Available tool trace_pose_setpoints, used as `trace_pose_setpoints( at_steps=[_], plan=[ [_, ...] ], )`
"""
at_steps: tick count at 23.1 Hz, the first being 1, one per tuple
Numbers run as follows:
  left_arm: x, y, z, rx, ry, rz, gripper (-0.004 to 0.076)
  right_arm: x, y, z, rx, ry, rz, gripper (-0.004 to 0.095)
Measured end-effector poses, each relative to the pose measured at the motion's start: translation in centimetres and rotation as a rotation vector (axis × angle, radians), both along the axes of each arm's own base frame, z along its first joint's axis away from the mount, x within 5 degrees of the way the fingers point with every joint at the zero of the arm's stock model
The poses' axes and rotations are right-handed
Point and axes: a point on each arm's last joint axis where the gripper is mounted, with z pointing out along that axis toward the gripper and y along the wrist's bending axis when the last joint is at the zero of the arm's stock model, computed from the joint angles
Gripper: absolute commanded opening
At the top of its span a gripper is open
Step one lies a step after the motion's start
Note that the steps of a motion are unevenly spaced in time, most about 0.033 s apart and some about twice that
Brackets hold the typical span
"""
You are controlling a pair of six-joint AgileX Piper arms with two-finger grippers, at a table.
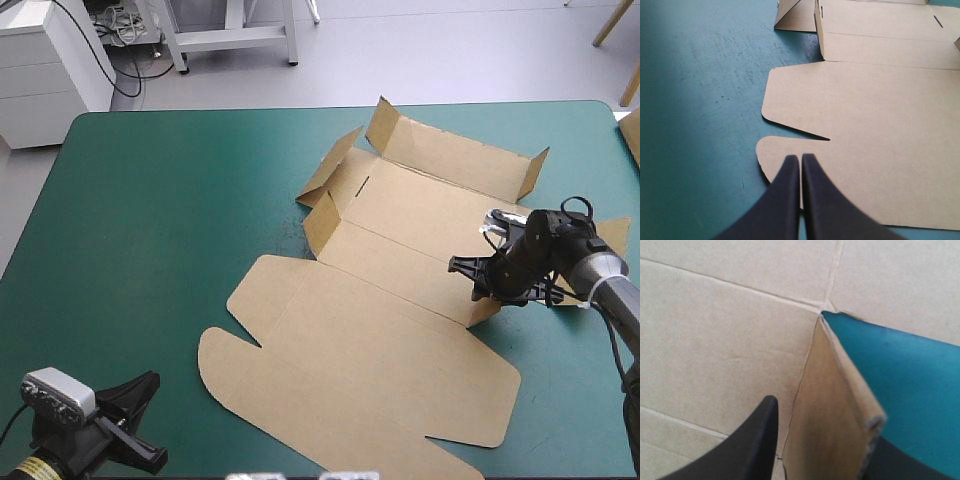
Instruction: Fold the box
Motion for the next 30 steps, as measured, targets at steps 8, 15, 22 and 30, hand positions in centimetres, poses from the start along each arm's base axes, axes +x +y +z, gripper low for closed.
trace_pose_setpoints(
  at_steps=[8, 15, 22, 30],
  plan=[
    [0.0, 0.0, 0.0, 0.0, 0.0, 0.0, -0.0008, -0.1, -0.1, 0.0, -0.009, 0.01, 0.01, -0.002],
    [0.0, 0.0, 0.0, 0.0, 0.0, 0.0, -0.0008, 2.8, -0.7, 2.9, -0.16, -0.068, 0.251, -0.0019],
    [0.0, 0.0, 0.0, 0.0, 0.0, 0.0, -0.0008, 8.8, -0.4, 2.9, -0.25, 0.005, 0.457, -0.002],
    [0.0, 0.0, 0.0, 0.0, 0.0, 0.0, -0.0008, 12.3, 4.6, 4.6, -0.358, -0.125, 0.745, -0.002]
  ],
)
